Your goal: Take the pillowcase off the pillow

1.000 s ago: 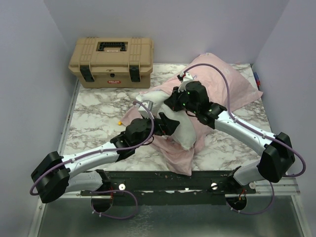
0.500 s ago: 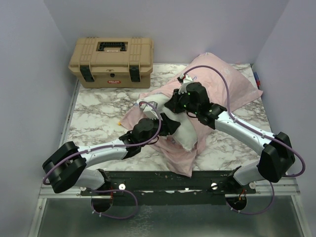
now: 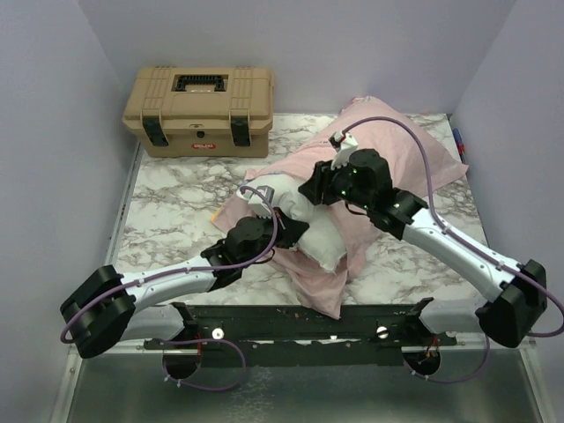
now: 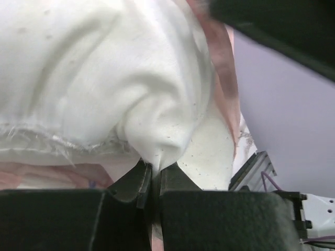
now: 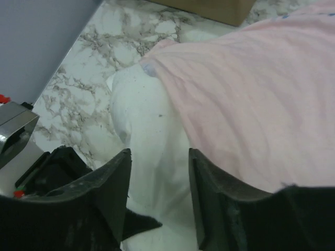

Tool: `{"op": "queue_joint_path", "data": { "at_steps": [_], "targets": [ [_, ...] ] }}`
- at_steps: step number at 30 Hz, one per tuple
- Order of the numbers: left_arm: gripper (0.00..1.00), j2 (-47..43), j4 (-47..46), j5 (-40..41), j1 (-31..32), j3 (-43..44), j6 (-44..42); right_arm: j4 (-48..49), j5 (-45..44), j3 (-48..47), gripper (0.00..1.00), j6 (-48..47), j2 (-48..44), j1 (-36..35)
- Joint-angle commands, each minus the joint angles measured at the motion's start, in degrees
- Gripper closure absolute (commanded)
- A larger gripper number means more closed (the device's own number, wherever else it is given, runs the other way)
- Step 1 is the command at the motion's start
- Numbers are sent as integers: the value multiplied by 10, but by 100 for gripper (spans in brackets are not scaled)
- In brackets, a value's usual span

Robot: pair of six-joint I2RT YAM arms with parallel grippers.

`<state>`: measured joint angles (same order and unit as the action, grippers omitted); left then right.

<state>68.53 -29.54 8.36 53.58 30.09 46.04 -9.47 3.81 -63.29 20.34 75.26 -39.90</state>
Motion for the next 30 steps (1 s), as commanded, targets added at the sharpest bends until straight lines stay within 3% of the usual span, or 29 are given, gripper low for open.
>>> {"op": "queue_joint_path", "data": {
  "at_steps": [1, 3, 5, 19, 24, 30],
  "targets": [
    [100, -29, 25, 8, -1, 2, -27, -73, -60, 13, 43, -19, -64, 1],
    [100, -34, 34, 9, -1, 5, -32, -98, -89, 25, 34, -23, -87, 1],
    [100, -39, 42, 10, -1, 8, -35, -122, -111, 39, 32, -24, -105, 1],
    [100, -67, 96, 20, -1, 34, -56, -169, -156, 154, 31, 12, -157, 1],
    [100, -95, 137, 33, -1, 44, -67, -151, -213, 173, 46, 12, -156, 1],
    [100, -159, 214, 57, -1, 38, -71, -148, -285, 167, 84, 33, -134, 20]
  ]
}}
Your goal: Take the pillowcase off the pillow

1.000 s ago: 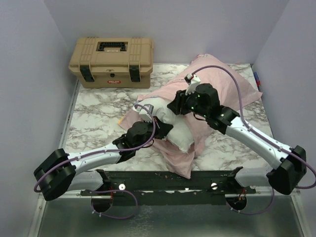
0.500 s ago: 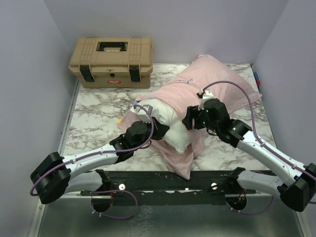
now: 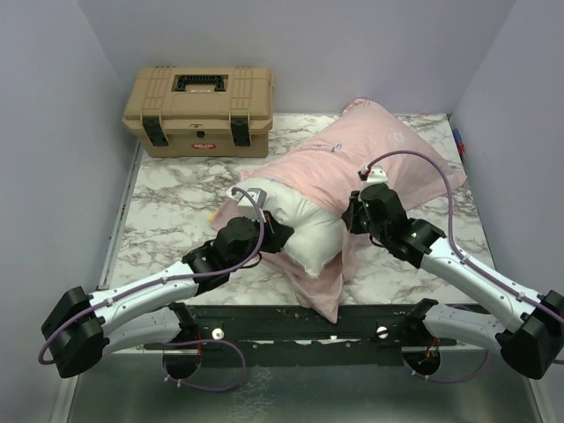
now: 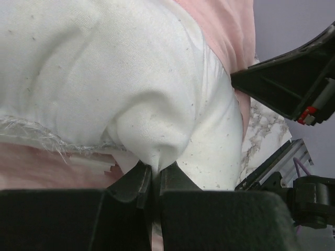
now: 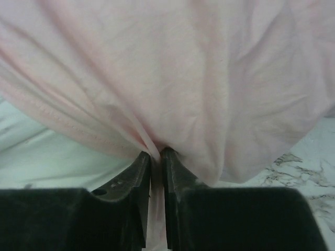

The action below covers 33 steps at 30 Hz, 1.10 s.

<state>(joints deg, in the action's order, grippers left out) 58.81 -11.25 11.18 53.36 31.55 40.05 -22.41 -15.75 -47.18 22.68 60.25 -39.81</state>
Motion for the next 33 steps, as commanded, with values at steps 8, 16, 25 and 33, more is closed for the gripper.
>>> {"op": "queue_joint_path", "data": {
  "at_steps": [8, 16, 25, 33],
  "targets": [
    [100, -208, 175, 66, 0, 1, 12, -9, -87, 1, 99, 51, 25, 150],
    [100, -341, 326, 116, 0, 5, 41, 37, 112, 33, 100, 134, 36, 383],
    [100, -336, 299, 73, 0, -3, -16, 79, 301, 34, 88, 62, 32, 388],
    [100, -277, 257, 20, 0, -12, -33, 55, 353, -8, 39, -8, -58, 348]
  ]
}}
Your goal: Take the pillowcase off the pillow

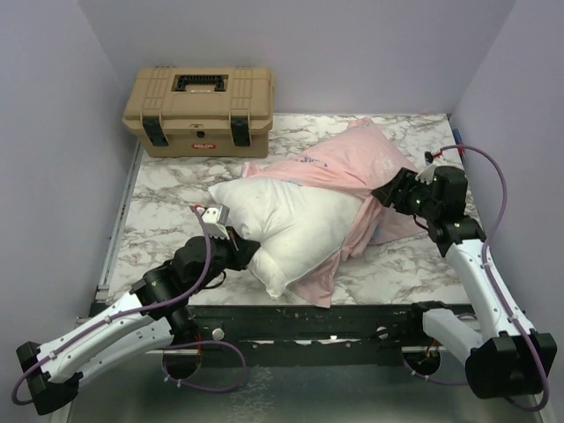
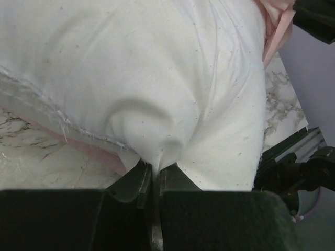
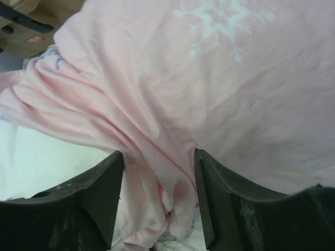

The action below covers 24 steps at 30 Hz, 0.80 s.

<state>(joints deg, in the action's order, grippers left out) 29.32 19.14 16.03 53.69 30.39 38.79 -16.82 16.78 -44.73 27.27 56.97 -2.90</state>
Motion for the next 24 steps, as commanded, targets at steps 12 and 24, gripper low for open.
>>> {"op": "queue_joint_path", "data": {
  "at_steps": [12, 24],
  "targets": [
    [29, 17, -18, -87, -3, 43, -31, 13, 19, -116, 17, -99, 57, -172],
    [13, 135, 37, 122, -3, 211, -87, 3, -8, -133, 15, -121, 100, -240]
  ]
}}
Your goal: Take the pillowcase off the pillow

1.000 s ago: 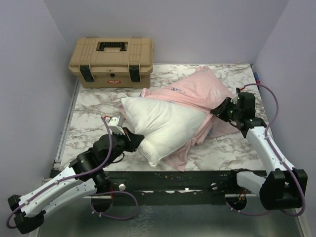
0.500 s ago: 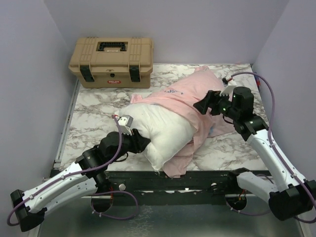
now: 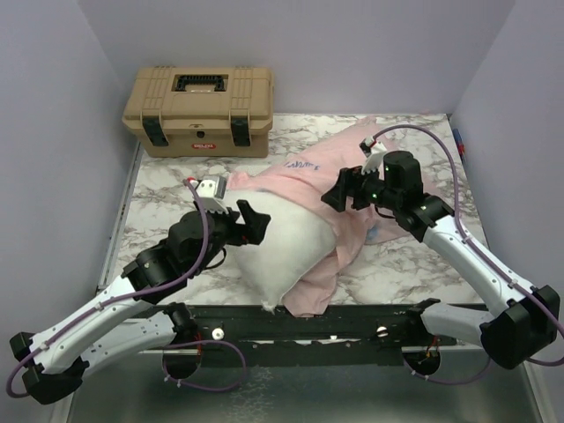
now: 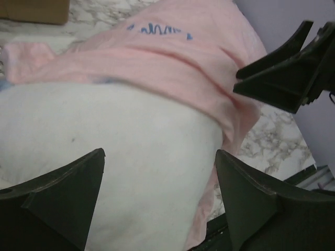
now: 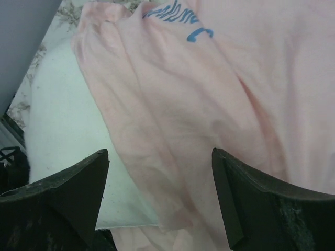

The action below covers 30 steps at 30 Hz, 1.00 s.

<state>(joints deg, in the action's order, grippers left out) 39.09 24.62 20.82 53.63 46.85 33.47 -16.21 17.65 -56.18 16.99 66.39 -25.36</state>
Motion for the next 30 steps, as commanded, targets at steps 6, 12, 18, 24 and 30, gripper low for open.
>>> {"op": "queue_joint_path", "data": {
  "at_steps": [6, 12, 18, 24, 30],
  "targets": [
    [12, 95, -22, 75, -7, 77, -62, -9, -22, -12, 12, -29, 0, -22],
    [8, 129, -78, 73, -101, 36, -69, -8, -22, -17, 11, -36, 7, -35],
    [8, 174, -172, -101, -269, -31, 10, -16, -33, -33, 5, -49, 18, -50],
    [11, 217, -231, -196, -309, -82, 62, -31, -44, -81, 2, -74, 41, -65],
    [28, 210, -291, -237, -309, -164, 106, -47, -53, -155, 1, -94, 103, -95]
  ]
}}
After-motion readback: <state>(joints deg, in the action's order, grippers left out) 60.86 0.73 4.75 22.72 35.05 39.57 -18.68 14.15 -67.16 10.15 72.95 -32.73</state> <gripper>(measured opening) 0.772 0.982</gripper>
